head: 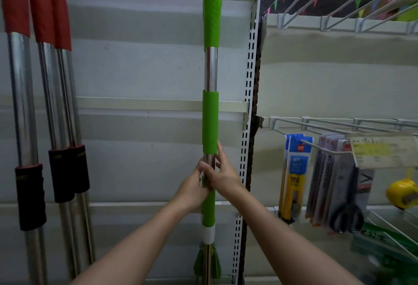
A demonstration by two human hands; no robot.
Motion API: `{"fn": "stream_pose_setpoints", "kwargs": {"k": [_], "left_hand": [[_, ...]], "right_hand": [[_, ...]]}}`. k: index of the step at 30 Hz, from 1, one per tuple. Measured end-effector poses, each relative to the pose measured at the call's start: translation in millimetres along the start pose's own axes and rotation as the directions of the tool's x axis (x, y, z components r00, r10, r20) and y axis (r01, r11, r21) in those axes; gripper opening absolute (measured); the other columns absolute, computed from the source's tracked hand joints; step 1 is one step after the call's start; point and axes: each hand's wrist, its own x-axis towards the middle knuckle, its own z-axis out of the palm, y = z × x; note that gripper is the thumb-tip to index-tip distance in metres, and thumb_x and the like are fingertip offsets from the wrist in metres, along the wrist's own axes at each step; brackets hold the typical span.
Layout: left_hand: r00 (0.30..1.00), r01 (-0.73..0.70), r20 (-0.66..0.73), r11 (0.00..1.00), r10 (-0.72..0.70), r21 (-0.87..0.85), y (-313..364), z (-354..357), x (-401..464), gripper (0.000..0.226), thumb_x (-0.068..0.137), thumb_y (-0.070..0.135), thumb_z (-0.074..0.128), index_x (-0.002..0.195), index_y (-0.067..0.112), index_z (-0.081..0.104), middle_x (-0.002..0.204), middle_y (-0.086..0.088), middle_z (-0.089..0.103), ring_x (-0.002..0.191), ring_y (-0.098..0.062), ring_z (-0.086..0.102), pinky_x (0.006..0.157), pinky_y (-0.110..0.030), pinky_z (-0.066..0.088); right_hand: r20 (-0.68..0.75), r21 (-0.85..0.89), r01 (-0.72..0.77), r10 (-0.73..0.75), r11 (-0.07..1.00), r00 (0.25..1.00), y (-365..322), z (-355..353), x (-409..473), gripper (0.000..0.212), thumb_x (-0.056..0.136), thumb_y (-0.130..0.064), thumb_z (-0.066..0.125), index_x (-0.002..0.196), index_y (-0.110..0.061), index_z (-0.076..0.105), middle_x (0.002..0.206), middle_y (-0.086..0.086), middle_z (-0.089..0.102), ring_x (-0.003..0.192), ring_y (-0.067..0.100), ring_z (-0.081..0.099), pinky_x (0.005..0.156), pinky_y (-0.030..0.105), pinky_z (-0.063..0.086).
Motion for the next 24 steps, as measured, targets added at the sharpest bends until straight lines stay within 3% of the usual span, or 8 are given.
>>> {"fn": "stream_pose_setpoints", "kwargs": {"k": [2, 5, 10, 13, 17, 21, 24], "left_hand": [[1.000, -0.006, 0.002, 1.000, 0.006, 0.024, 0.9, -0.3, -0.1, 0.064, 0.091, 0.011, 0.056, 0.145, 0.030, 0.027, 0.128, 0.000, 0.052, 0.122, -0.025, 0.051, 0.102, -0.042, 0.045], [1.000, -0.010, 0.016, 1.000, 0.010, 0.026, 1.0, -1.0, -3.3, 0.062, 0.090, 0.008, 0.056, 0.143, 0.028, 0.029, 0.122, 0.004, 0.051, 0.124, -0.025, 0.050, 0.102, -0.040, 0.045], [0.998, -0.037, 0.044, 0.999, 0.036, 0.014, 3.7, -1.8, -7.1, 0.067, 0.090, 0.004, 0.056, 0.144, 0.029, 0.025, 0.126, 0.006, 0.049, 0.124, -0.018, 0.046, 0.104, -0.040, 0.044], [0.999, -0.037, 0.026, 0.999, 0.037, 0.010, 2.8, -2.0, -6.3, 0.078, 0.089, 0.004, 0.056, 0.147, 0.034, 0.015, 0.131, 0.004, 0.051, 0.125, -0.018, 0.047, 0.104, -0.043, 0.044], [0.999, -0.041, 0.032, 0.999, 0.040, 0.019, 5.1, -4.7, -7.0, 0.079, 0.090, 0.002, 0.054, 0.148, 0.034, 0.012, 0.128, 0.004, 0.051, 0.125, -0.018, 0.048, 0.102, -0.034, 0.044], [1.000, -0.018, 0.016, 1.000, 0.018, 0.020, 4.1, -6.1, -5.4, 0.085, 0.089, 0.003, 0.055, 0.150, 0.033, 0.004, 0.141, -0.001, 0.048, 0.129, -0.022, 0.047, 0.103, -0.036, 0.044], [0.999, -0.013, 0.030, 1.000, 0.012, 0.027, -0.3, -7.3, -6.9, 0.088, 0.087, 0.004, 0.058, 0.150, 0.032, 0.003, 0.144, -0.001, 0.045, 0.131, -0.023, 0.045, 0.104, -0.039, 0.043]], "right_hand": [[0.019, 0.000, -0.014, 0.014, 1.000, 1.000, 0.1, 0.9, -0.7, 0.074, 0.094, -0.024, 0.058, 0.151, -0.038, 0.013, 0.143, 0.004, 0.048, 0.133, 0.022, 0.043, 0.105, 0.039, 0.043], [0.040, -0.029, -0.021, 0.022, 0.999, 0.999, 1.1, 1.9, -4.6, 0.072, 0.094, -0.025, 0.057, 0.151, -0.037, 0.015, 0.142, 0.002, 0.049, 0.132, 0.019, 0.045, 0.099, 0.027, 0.041], [0.031, -0.049, -0.023, 0.025, 0.999, 0.999, 3.1, 3.4, -7.6, 0.072, 0.093, -0.030, 0.058, 0.151, -0.036, 0.016, 0.143, 0.002, 0.048, 0.133, 0.020, 0.043, 0.101, 0.030, 0.040], [0.024, -0.071, -0.020, 0.022, 0.997, 0.999, 2.2, 4.6, -7.1, 0.067, 0.094, -0.031, 0.057, 0.150, -0.035, 0.019, 0.140, 0.002, 0.051, 0.131, 0.020, 0.046, 0.095, 0.025, 0.039], [0.003, -0.073, -0.017, 0.017, 0.997, 1.000, -0.3, 7.1, -8.6, 0.063, 0.094, -0.033, 0.056, 0.148, -0.034, 0.024, 0.136, 0.000, 0.054, 0.127, 0.019, 0.050, 0.089, 0.022, 0.041], [-0.012, -0.093, -0.018, 0.017, 0.996, 1.000, -1.7, 9.7, -7.8, 0.058, 0.094, -0.035, 0.056, 0.145, -0.031, 0.029, 0.130, -0.002, 0.058, 0.122, 0.017, 0.054, 0.083, 0.021, 0.040], [-0.008, -0.077, -0.017, 0.016, 0.997, 1.000, 1.1, 10.7, -11.6, 0.059, 0.094, -0.035, 0.056, 0.146, -0.031, 0.028, 0.133, 0.000, 0.056, 0.125, 0.019, 0.052, 0.092, 0.027, 0.044]]}}
